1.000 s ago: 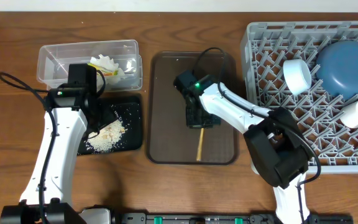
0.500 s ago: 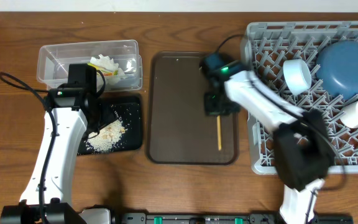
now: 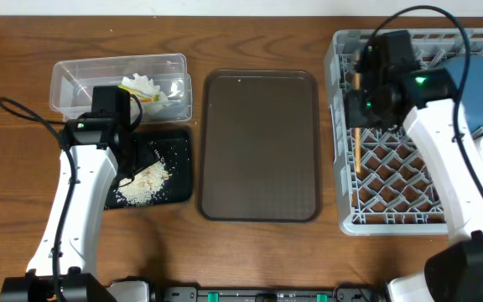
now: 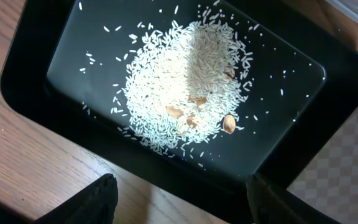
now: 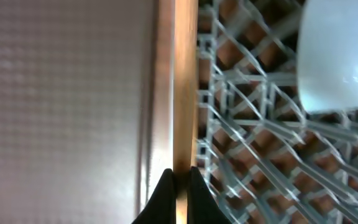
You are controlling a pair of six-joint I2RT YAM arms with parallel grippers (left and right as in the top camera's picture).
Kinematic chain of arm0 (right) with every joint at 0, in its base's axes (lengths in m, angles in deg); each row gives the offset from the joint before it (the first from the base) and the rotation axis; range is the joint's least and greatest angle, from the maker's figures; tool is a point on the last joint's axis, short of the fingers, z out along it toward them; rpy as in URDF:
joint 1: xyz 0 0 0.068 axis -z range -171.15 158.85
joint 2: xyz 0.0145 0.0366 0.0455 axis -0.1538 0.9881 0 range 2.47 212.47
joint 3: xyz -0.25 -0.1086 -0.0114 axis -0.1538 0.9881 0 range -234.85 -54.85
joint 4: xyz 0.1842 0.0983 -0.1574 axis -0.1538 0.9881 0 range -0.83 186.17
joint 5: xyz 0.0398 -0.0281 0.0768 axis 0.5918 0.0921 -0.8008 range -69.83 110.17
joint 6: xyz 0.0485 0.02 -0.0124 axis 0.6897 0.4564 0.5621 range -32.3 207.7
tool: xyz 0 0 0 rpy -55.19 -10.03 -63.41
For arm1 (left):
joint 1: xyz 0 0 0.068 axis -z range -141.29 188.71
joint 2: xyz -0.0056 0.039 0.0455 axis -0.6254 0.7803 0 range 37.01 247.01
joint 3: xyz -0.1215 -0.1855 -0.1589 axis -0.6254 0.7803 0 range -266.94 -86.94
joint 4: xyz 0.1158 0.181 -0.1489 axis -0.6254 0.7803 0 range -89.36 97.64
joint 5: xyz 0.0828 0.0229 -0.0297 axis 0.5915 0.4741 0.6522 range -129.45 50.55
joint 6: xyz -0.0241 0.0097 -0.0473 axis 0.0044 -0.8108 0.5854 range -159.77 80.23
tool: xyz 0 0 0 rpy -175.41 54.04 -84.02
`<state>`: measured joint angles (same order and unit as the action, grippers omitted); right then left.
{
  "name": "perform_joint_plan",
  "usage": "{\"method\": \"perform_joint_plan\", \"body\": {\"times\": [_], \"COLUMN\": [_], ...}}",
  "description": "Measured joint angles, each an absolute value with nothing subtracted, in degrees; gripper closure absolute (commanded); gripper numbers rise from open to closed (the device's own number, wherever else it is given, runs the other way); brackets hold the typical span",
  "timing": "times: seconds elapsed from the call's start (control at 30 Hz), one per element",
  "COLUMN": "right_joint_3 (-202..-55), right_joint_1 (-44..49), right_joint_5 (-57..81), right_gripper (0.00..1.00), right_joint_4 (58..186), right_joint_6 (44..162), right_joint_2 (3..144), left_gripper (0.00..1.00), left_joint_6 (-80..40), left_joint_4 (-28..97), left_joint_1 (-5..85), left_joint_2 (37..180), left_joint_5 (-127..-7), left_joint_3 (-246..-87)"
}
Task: Sort waste into correct bins and load items into the dishwasher rack
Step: 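Carry the second chopstick into the rack and release it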
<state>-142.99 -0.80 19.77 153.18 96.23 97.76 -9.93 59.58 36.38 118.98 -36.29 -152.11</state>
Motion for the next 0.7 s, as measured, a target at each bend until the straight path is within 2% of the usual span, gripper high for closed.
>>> {"method": "perform_joint_plan", "body": {"times": [0.43,0.57,0.7], "right_joint_3": [-143.0,-143.0,-143.0], "right_joint_1": [1.2,1.2,1.3], "right_joint_5": [17.4,15.7,15.8], "right_gripper": [0.99,0.88,0.84], "right_joint_4": [155.6,156.3,156.7], "right_joint_6": [93.7,93.4,93.1], "right_joint_2": [110.1,112.8,113.2], "left_gripper": [0.31,0.31,0.30], "left_joint_6": [-9.9,-9.9,-9.9], "left_joint_4": [59.6,59.6,59.6], "left_joint_1": [36.4,36.4,36.4], "left_joint_2": [119.0,119.0,119.0], "left_joint_5": [-36.3,-36.3,-36.3], "left_joint_3": [-152.1,-152.1,-152.1]}}
